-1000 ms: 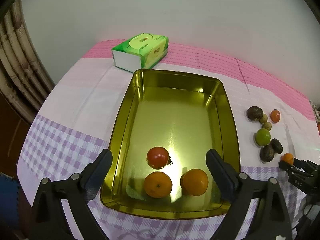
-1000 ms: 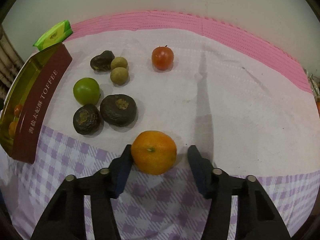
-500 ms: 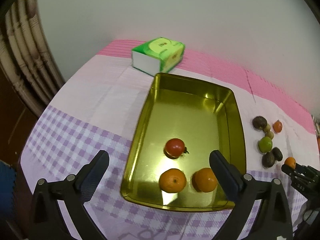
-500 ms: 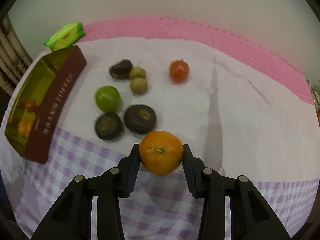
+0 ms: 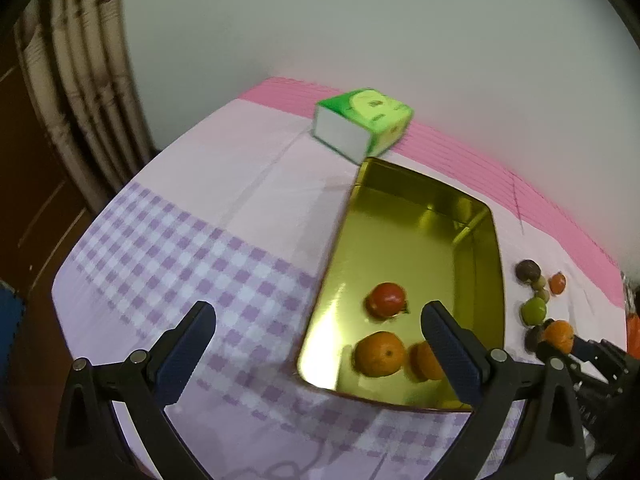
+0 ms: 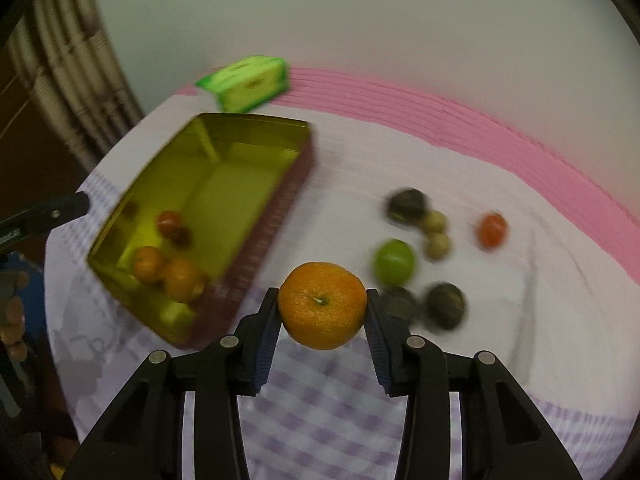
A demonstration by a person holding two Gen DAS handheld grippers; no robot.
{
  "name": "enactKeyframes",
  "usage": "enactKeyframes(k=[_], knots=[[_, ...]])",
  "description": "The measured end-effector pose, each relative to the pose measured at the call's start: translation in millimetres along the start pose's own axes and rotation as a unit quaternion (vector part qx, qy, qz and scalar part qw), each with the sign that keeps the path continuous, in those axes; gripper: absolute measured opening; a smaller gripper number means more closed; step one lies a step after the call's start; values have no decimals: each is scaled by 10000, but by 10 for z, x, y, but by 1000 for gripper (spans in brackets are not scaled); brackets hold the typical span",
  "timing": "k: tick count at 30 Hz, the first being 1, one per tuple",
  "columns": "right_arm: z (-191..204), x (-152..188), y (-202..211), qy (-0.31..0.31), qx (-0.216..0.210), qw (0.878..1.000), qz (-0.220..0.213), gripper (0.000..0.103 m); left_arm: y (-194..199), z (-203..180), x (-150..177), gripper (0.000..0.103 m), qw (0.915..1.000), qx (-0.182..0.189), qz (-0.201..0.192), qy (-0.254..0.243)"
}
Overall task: Organize fruits
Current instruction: 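Carry the orange with the right gripper over the gold tin tray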
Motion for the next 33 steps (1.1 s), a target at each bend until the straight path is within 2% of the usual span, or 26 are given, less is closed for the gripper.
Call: enactKeyframes(k=[6, 13, 21, 33], knots=[[486, -67, -223, 457, -253, 9985, 170, 42, -30, 424, 34, 102, 9981, -301, 135, 529], [760, -69, -402, 768, -304, 9961, 302, 42, -74, 712, 50, 102, 9935, -337, 293, 1050], [827, 0, -563, 828, -362, 9945, 534, 42, -86, 667, 53, 102, 9943, -308, 316, 974], [823, 13, -580, 859, -358, 9942, 543, 43, -113, 603, 75, 102, 9953, -295, 353, 852]])
Point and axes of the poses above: each gripper's, at about its wrist camera, not at the fingertips, and y roughly against the way its jaws point, z to its left, x to its underside, the point moved 7 cm from there along -y, roughly the way its jaws point, and after that the axes turned 11 degrees about -x, right-handed, at the moved point
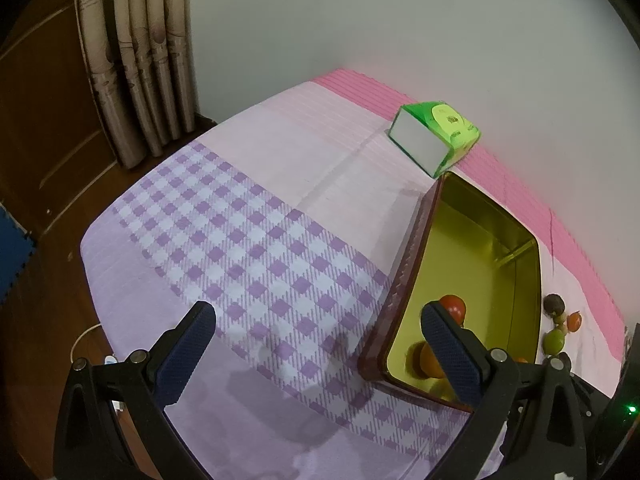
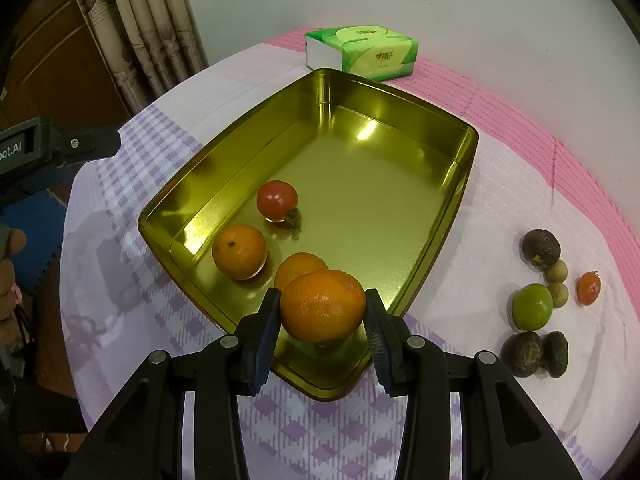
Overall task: Organize fruits
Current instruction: 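Open the right gripper to release the orange into the tray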
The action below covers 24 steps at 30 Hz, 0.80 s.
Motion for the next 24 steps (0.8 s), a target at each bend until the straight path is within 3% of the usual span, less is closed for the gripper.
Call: enactKeyframes(k=[5, 8, 16, 20, 24], knots=[[0, -3, -5, -23, -34, 10000, -5, 43, -42, -48, 29, 102, 9999, 15, 84, -128], [7, -6, 0, -70, -105, 9999, -32, 50, -54, -67, 41, 102, 9998, 13, 100, -183], [16, -28, 210, -178, -236, 9988, -385, 57, -46, -89, 44, 102, 9996, -13, 74, -264], [-163, 15, 403, -358, -85, 9972, -652, 60, -18, -121, 44, 102, 9993, -81, -32, -368], [-581, 159, 561, -758, 195, 9940, -765, 61, 69, -218, 53, 102, 9973, -216, -295, -639]])
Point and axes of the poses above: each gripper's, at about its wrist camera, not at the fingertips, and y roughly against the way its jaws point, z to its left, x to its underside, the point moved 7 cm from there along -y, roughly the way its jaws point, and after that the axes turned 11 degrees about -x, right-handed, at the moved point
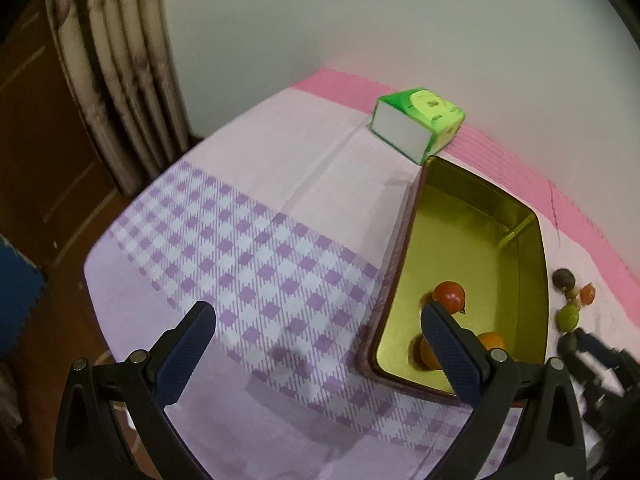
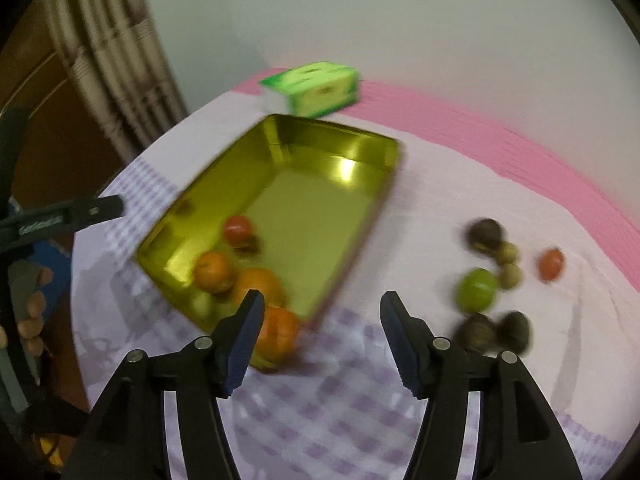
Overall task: Organize fruits
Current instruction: 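Open the right gripper to release the orange into the tray, then move the left gripper to a dark brown round fruit and close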
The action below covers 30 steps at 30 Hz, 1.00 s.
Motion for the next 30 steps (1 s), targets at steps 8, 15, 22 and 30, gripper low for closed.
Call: enactKeyframes(k=[8, 15, 22, 30], knots=[[-1145, 332, 294, -842, 955, 9917, -149, 63, 150, -272, 43, 102, 9974, 14, -365, -619], [-1916, 770, 325, -1442, 1378, 9799, -59, 65, 350, -640, 73, 102, 9906, 228, -672, -1171], [-2196, 854, 295, -1445, 1524, 9774, -223, 85, 516, -1489, 307, 102, 9731, 811, -691, -2045], [-2302, 838, 256, -1196, 1413, 9821, -349, 103, 558, -2397, 655, 102, 9536, 1409, -461, -2619]])
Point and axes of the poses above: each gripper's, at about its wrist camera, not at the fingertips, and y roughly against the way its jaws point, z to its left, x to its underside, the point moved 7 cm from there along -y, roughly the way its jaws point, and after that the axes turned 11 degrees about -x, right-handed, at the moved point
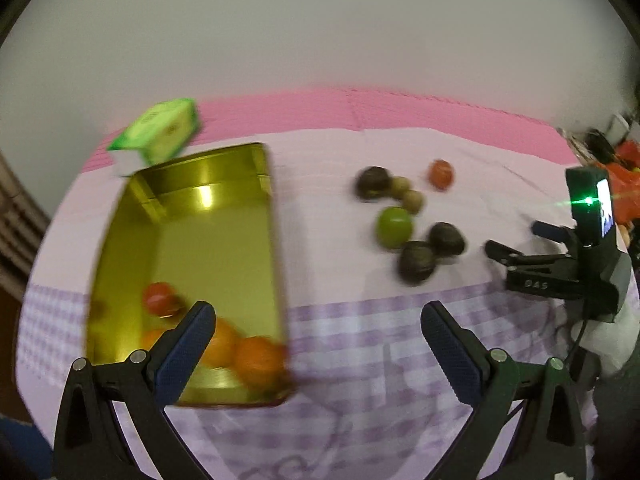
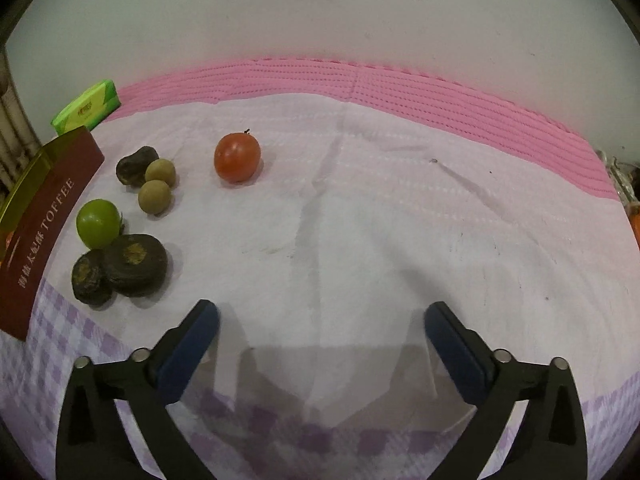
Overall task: Organize fruits
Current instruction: 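Move the left gripper to a dark brown round fruit and close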
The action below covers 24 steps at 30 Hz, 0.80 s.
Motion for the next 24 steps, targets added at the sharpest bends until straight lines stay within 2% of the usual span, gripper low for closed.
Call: enactKeyframes(k=[4, 8, 9, 11, 14, 22, 24], knots=[[-24, -24, -8, 173, -115, 9997, -95, 103, -139, -351, -57, 102, 9996, 169, 20, -243], [-41, -20, -2, 206, -132, 9996, -135, 103, -302, -543, -88, 100, 9991, 258, 133, -315], [-41, -20, -1, 206, -132, 9996, -135, 103, -339, -567, -92, 98, 9990, 268, 176, -312], [-43, -21, -2, 205, -133, 9996, -135, 103, -434, -619, -92, 86, 9987, 234, 299, -348], [-41, -20, -2, 205, -132, 9996, -135, 103, -550, -691, -77, 77, 9977, 278, 475, -393], [-38, -26, 1, 205, -134, 9996, -133, 103, -739, -790, -96, 55, 9958, 465, 728, -298], [-41, -27, 2, 203, -135, 9996, -133, 103, -753, -800, -112, 54, 9959, 465, 719, -277]])
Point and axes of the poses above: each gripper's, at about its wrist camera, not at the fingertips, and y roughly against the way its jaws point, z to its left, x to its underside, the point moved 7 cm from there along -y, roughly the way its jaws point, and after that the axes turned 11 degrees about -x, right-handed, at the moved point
